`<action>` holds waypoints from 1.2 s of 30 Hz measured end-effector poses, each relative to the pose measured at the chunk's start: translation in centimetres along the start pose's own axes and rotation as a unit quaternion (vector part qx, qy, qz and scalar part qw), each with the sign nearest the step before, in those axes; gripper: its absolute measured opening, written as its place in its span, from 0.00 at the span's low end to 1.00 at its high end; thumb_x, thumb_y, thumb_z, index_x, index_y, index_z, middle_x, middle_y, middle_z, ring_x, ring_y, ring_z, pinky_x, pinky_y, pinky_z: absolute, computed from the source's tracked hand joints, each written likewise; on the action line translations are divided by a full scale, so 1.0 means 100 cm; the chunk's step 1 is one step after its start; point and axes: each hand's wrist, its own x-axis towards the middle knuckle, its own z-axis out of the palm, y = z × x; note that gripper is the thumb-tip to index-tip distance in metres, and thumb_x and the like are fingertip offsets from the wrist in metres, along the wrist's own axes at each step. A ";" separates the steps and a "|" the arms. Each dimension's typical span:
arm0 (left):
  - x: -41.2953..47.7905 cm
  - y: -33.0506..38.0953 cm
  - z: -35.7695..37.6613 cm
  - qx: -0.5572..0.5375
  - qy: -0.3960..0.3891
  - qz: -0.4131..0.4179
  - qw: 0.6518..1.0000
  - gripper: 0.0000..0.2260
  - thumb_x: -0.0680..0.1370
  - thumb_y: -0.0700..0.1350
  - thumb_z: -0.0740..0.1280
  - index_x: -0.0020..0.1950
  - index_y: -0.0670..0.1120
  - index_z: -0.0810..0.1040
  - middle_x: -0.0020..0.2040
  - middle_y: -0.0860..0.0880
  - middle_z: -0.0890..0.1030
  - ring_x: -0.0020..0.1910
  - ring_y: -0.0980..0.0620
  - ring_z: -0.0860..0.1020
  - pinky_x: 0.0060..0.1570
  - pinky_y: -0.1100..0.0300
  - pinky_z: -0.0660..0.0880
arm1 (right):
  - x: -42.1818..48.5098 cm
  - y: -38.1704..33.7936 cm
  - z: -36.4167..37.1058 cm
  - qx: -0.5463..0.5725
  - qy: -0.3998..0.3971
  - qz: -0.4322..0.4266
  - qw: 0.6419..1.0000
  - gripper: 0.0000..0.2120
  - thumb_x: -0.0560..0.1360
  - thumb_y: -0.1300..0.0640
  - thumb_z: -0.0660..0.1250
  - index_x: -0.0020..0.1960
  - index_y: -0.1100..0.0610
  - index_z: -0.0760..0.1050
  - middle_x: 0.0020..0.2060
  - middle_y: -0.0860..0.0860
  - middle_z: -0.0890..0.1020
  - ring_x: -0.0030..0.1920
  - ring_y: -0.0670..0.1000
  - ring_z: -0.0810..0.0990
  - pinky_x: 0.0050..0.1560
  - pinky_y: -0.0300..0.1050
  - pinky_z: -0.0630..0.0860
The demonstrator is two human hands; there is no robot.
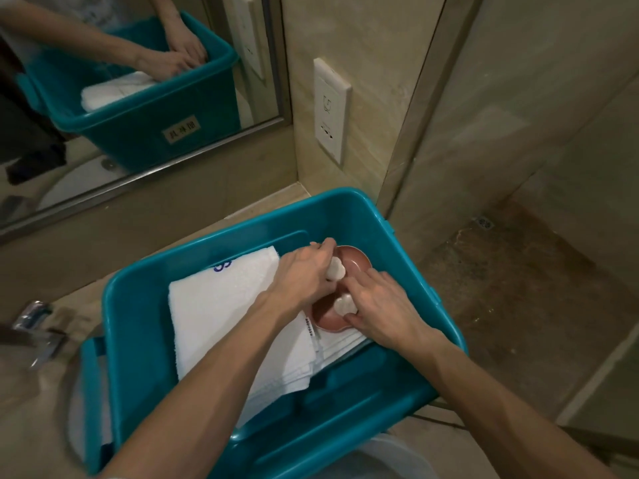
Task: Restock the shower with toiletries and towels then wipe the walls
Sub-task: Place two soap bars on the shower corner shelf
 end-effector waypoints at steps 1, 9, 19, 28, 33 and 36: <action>-0.005 -0.002 -0.004 -0.023 0.006 -0.021 1.000 0.20 0.72 0.56 0.72 0.58 0.53 0.68 0.51 0.51 0.81 0.49 0.47 0.80 0.46 0.52 0.76 | 0.001 0.001 0.002 -0.001 0.000 0.000 1.000 0.21 0.65 0.49 0.77 0.55 0.53 0.76 0.56 0.49 0.77 0.48 0.53 0.77 0.48 0.49 0.74; -0.061 0.006 -0.035 -0.594 0.118 -0.262 0.751 0.13 0.75 0.40 0.76 0.55 0.43 0.75 0.46 0.40 0.86 0.42 0.48 0.86 0.34 0.65 0.78 | 0.004 0.004 0.002 0.055 -0.029 -0.003 0.998 0.06 0.72 0.56 0.69 0.47 0.50 0.74 0.41 0.46 0.80 0.45 0.54 0.78 0.43 0.47 0.68; -0.152 0.002 -0.033 -0.680 0.167 -0.334 0.630 0.11 0.84 0.41 0.63 0.64 0.38 0.71 0.56 0.43 0.86 0.56 0.49 0.85 0.50 0.56 0.82 | 0.003 -0.002 -0.018 0.287 -0.075 0.023 0.955 0.07 0.73 0.50 0.71 0.51 0.45 0.80 0.46 0.40 0.82 0.48 0.43 0.78 0.50 0.44 0.77; -0.215 0.017 -0.026 -0.571 0.333 -0.409 0.629 0.10 0.75 0.41 0.74 0.56 0.43 0.83 0.52 0.47 0.87 0.54 0.48 0.85 0.55 0.56 0.81 | 0.019 -0.036 -0.045 0.499 -0.056 -0.052 0.863 0.06 0.77 0.57 0.71 0.41 0.52 0.80 0.36 0.52 0.80 0.38 0.54 0.77 0.48 0.40 0.76; -0.258 0.024 -0.029 -0.536 0.381 -0.417 0.627 0.16 0.69 0.48 0.76 0.54 0.45 0.82 0.51 0.47 0.87 0.54 0.48 0.84 0.58 0.51 0.79 | 0.016 -0.066 -0.041 0.550 -0.082 -0.036 0.831 0.04 0.76 0.55 0.73 0.46 0.45 0.83 0.42 0.44 0.85 0.46 0.48 0.83 0.50 0.47 0.80; -0.289 0.023 -0.024 -0.538 0.405 -0.434 0.599 0.19 0.65 0.54 0.78 0.53 0.49 0.84 0.51 0.47 0.87 0.53 0.47 0.85 0.59 0.50 0.79 | 0.003 -0.083 -0.044 0.593 -0.075 -0.026 0.801 0.05 0.75 0.57 0.74 0.49 0.49 0.84 0.45 0.45 0.86 0.49 0.47 0.84 0.54 0.42 0.80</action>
